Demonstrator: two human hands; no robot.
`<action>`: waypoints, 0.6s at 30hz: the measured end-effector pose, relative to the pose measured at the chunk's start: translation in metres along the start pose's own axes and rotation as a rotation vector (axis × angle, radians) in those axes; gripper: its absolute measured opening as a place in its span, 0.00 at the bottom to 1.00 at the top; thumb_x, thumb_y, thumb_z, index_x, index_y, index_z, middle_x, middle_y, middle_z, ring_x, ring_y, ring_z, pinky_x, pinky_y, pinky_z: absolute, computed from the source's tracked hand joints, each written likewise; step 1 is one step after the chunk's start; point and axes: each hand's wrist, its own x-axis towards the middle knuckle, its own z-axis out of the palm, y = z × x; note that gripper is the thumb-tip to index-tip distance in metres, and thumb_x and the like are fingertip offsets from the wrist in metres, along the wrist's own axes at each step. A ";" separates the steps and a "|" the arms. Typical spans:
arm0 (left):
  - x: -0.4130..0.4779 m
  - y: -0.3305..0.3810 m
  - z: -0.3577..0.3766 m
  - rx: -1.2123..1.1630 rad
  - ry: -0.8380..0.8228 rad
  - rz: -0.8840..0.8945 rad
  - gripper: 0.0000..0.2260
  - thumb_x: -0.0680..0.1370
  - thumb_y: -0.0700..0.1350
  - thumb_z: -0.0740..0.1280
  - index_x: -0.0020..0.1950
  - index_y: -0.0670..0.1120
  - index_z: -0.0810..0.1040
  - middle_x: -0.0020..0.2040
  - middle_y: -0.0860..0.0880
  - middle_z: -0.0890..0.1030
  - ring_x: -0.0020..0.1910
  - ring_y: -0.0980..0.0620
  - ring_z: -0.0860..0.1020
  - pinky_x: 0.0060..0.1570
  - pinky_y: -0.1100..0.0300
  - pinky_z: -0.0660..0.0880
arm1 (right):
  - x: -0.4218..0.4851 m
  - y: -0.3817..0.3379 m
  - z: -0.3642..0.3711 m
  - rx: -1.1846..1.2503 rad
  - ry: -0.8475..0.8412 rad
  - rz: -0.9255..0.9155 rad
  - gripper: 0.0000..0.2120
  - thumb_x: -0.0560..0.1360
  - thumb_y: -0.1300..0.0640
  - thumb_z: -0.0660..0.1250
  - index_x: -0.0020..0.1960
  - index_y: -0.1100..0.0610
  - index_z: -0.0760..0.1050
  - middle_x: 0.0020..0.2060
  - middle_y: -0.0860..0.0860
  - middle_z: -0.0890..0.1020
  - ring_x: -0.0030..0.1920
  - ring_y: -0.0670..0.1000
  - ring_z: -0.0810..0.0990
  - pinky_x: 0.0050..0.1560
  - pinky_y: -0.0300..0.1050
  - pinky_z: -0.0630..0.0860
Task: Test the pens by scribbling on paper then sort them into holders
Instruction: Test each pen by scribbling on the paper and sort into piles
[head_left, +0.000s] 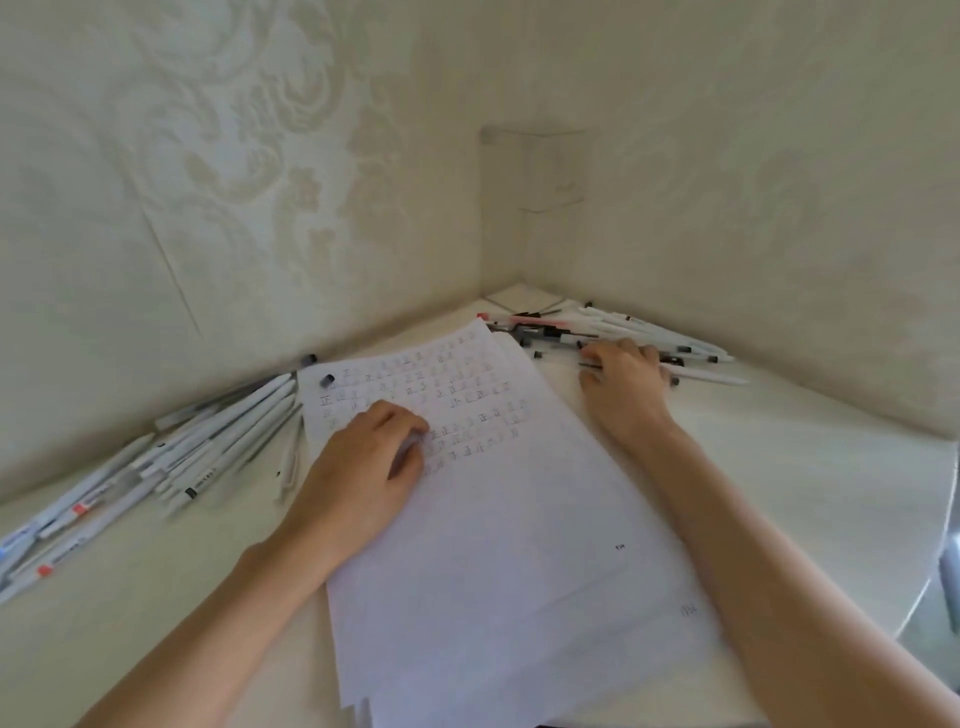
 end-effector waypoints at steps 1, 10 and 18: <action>0.000 0.000 0.001 0.005 0.000 0.001 0.10 0.77 0.40 0.63 0.56 0.44 0.78 0.54 0.51 0.75 0.53 0.50 0.76 0.55 0.54 0.72 | 0.000 0.000 0.000 -0.066 0.010 0.022 0.16 0.78 0.56 0.59 0.65 0.55 0.72 0.65 0.55 0.72 0.65 0.59 0.64 0.62 0.50 0.61; -0.001 0.004 0.001 -0.001 0.018 -0.024 0.09 0.77 0.41 0.62 0.56 0.45 0.77 0.53 0.51 0.75 0.53 0.49 0.75 0.54 0.53 0.72 | -0.013 -0.020 -0.021 0.342 0.464 -0.123 0.09 0.79 0.54 0.63 0.51 0.60 0.76 0.35 0.55 0.77 0.44 0.57 0.73 0.45 0.46 0.63; -0.002 0.014 -0.005 -0.006 0.061 -0.072 0.19 0.78 0.56 0.60 0.64 0.46 0.72 0.60 0.51 0.73 0.60 0.52 0.71 0.56 0.63 0.64 | -0.044 -0.053 -0.034 0.757 0.375 -0.240 0.13 0.76 0.60 0.64 0.38 0.52 0.61 0.23 0.48 0.64 0.26 0.46 0.60 0.28 0.36 0.59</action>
